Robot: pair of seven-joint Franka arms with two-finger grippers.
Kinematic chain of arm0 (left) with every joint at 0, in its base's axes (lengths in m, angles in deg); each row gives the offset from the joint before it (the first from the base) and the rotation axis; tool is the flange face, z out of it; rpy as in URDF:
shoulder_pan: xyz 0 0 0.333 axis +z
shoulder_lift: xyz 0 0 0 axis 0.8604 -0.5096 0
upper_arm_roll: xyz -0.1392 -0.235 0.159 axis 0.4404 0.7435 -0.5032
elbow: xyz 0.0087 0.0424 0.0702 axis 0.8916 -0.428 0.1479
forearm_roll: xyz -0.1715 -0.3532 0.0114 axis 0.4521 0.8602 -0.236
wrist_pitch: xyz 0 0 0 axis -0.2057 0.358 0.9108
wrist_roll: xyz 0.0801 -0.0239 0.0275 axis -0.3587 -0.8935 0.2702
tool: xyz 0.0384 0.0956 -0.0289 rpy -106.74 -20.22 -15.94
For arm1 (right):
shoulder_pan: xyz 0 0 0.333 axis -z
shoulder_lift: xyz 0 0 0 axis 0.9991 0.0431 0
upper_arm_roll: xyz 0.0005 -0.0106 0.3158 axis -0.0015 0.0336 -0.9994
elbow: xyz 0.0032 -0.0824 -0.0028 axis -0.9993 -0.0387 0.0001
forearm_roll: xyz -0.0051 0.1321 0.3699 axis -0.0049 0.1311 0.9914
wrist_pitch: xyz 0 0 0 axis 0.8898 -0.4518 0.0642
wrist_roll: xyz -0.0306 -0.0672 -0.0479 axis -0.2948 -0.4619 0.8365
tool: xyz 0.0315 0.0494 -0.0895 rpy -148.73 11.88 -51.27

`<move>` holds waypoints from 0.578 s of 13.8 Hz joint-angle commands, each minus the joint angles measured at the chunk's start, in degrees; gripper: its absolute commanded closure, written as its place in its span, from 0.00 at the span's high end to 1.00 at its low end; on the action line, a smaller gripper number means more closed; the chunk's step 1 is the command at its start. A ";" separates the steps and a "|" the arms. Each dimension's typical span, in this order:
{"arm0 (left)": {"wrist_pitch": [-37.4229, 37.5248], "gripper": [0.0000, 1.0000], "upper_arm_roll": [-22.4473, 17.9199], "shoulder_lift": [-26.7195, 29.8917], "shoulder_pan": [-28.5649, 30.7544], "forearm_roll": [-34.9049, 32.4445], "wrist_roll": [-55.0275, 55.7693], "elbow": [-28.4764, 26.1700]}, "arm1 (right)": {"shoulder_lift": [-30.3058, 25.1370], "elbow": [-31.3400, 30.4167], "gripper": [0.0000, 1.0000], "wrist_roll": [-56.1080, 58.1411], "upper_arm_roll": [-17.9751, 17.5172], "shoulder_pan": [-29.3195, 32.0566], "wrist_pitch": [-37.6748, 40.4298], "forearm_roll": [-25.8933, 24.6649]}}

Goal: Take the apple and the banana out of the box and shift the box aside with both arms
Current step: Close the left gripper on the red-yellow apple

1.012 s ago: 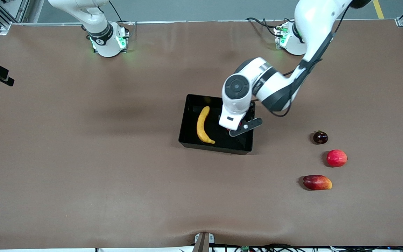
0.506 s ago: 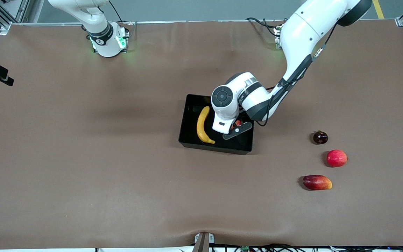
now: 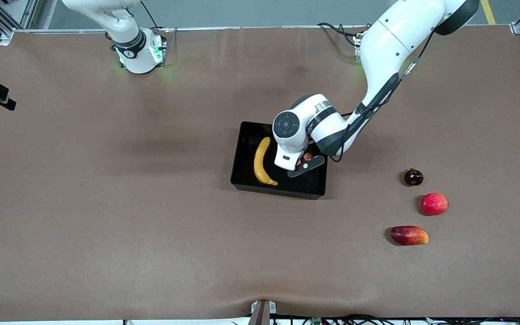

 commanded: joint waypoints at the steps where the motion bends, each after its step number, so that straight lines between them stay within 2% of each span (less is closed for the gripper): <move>1: -0.40 0.00 -0.03 1.85 -0.80 -1.55 2.13 -0.32 | 0.68 1.21 1.00 0.38 -0.23 0.87 0.41 0.58; 4: 5.02 0.00 0.23 5.80 -0.80 -1.03 2.13 2.48 | 0.68 1.21 1.00 0.56 -0.06 0.96 0.50 0.58; 8: 15.40 0.00 0.59 8.70 -0.10 -0.50 1.25 12.58 | 0.68 1.21 1.00 0.38 -0.06 0.96 0.50 0.67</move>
